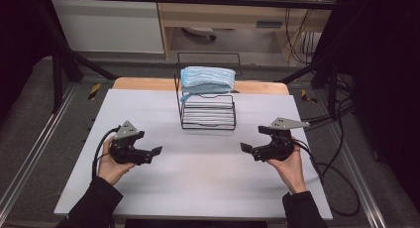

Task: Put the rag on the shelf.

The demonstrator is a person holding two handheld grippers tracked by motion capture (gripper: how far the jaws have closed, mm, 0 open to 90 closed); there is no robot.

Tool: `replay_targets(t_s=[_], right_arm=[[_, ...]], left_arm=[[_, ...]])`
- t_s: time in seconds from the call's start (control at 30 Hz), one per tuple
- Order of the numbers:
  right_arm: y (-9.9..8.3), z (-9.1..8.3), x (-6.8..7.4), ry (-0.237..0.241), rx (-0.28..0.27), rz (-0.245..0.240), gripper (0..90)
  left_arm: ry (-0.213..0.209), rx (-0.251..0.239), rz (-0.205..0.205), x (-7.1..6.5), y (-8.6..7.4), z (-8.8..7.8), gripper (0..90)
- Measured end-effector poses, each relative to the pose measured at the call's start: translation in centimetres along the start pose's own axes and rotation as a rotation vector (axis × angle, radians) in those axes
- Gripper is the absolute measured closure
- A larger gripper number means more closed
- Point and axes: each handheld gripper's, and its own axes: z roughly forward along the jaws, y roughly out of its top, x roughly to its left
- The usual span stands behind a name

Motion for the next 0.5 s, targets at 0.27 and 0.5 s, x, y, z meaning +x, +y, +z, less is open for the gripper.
replay_targets(t_s=[0.27,0.5], right_arm=[[-3.8,-0.1,-1.1,0.004,0.049,0.035,0.6],[-7.6,-1.0,-2.4,-0.014,0.087,0.071,0.5]], left_arm=[[0.007,0.02,-0.013,0.8,-2.8,-0.5,10.5],[0.023,0.038,-0.017,1.6,-4.6,-1.3,10.5]])
